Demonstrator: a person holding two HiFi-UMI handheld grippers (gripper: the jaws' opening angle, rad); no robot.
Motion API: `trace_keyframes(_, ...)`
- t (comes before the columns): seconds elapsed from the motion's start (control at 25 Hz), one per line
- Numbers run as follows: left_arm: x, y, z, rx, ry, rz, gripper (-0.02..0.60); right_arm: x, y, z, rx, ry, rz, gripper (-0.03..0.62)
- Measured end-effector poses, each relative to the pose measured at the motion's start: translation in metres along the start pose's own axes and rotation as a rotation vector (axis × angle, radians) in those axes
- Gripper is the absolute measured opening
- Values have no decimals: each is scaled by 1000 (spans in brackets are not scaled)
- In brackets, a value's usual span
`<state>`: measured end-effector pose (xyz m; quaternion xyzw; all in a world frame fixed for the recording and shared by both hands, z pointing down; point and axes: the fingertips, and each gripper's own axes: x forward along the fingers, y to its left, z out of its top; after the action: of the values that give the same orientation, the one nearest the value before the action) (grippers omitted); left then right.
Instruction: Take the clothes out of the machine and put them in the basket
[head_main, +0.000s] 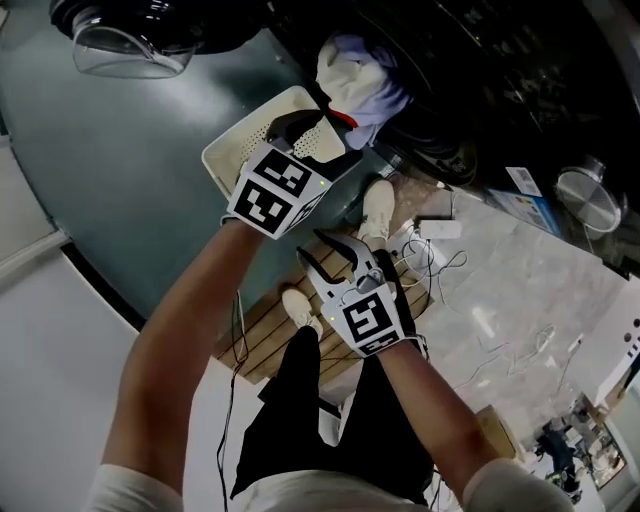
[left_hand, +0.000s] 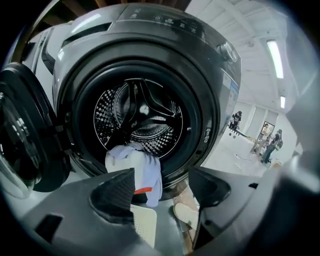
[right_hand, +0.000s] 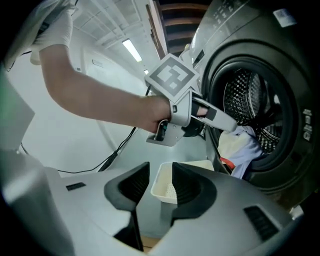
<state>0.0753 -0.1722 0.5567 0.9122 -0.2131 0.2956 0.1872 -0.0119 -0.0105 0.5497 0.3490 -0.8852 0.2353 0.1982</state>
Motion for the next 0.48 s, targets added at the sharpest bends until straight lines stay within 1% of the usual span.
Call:
trace_keyframes(0.12,22,12,-4,15,10,-8,334,26,-19,-7,-8,9,-2,123)
trace_keyframes(0.2,35,21,-3,23,3,-4,339,39,-32,-14,-7,14,-28,123)
trace_keyframes(0.28,49,30,0,32,-8,6,347,45,-43,-24,13,15,-48,123)
trace_keyframes(0.32,56,33,0,37,-10,9,348,47,-46,-30,19,19,-45,123)
trace_keyframes(0.4,70,38,1,53,-10,10,357,51,-48,-39,-14,42,-35,123)
trace_keyframes(0.48,84,44,3,89,-5,18,370,53,-57,-44,-64,75,-49,123)
